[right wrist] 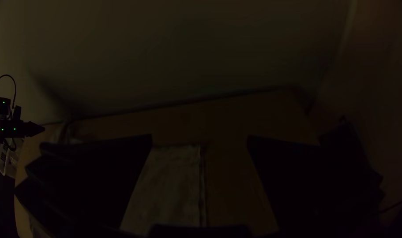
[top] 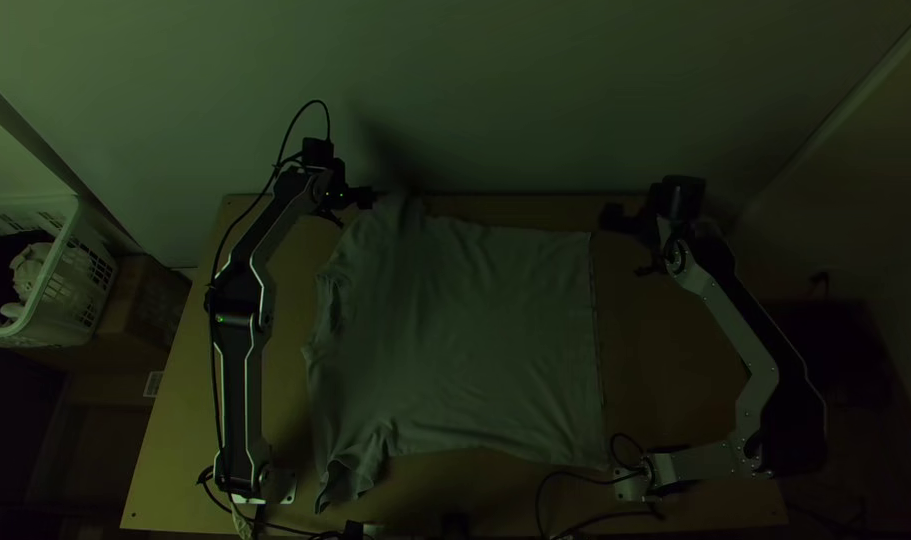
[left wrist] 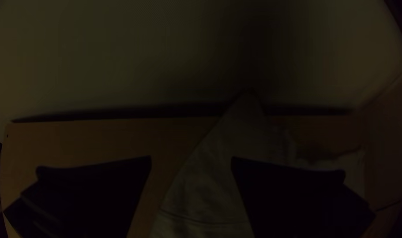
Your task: Fold the t-shirt
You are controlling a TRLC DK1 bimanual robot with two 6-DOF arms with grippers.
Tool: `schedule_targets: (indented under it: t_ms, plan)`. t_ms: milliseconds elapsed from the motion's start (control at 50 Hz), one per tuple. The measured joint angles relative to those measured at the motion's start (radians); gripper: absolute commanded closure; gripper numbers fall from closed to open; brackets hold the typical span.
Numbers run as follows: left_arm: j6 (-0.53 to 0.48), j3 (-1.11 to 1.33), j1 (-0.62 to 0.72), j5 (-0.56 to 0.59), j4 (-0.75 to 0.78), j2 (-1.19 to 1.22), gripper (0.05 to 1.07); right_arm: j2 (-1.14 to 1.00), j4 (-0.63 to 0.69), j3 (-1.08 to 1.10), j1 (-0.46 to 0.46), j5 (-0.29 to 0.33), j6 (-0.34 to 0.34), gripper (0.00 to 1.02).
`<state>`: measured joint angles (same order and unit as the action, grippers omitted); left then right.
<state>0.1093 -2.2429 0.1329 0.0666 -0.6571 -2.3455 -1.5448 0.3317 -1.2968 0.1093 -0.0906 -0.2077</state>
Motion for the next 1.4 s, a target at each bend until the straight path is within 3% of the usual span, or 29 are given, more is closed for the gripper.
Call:
schedule_targets:
  t_ms: [400, 440, 520, 540, 1000, 1080, 1240, 1400]
  plan:
    - [-0.058, -0.007, 0.019, -0.011, 0.0, -0.085, 0.35, -0.047, 0.0, 0.0, -0.006, 0.0, -0.002, 0.04]
    - [-0.06, -0.01, 0.023, -0.011, 0.0, -0.085, 0.5, -0.048, 0.0, 0.0, -0.006, 0.0, -0.002, 0.04]
    - [-0.062, -0.011, 0.029, -0.011, 0.0, -0.088, 1.03, -0.055, 0.0, 0.0, -0.007, 0.0, -0.002, 0.04]
    - [-0.063, -0.011, 0.029, -0.012, 0.0, -0.09, 1.05, -0.057, 0.0, 0.0, -0.007, 0.0, -0.002, 0.04]
    - [-0.057, -0.012, 0.022, -0.015, -0.031, -0.084, 1.05, -0.213, 0.048, -0.098, -0.006, -0.004, -0.029, 0.04]
    - [-0.057, -0.012, 0.022, -0.015, -0.053, -0.071, 1.05, -0.25, 0.049, -0.126, -0.005, -0.004, -0.044, 0.1]
    - [-0.057, -0.012, 0.02, -0.014, -0.076, -0.023, 1.05, -0.349, 0.096, -0.21, 0.002, -0.005, -0.056, 0.11]
    - [-0.057, -0.012, 0.017, -0.008, -0.093, 0.034, 1.05, -0.453, 0.166, -0.306, 0.013, -0.007, -0.076, 0.25]
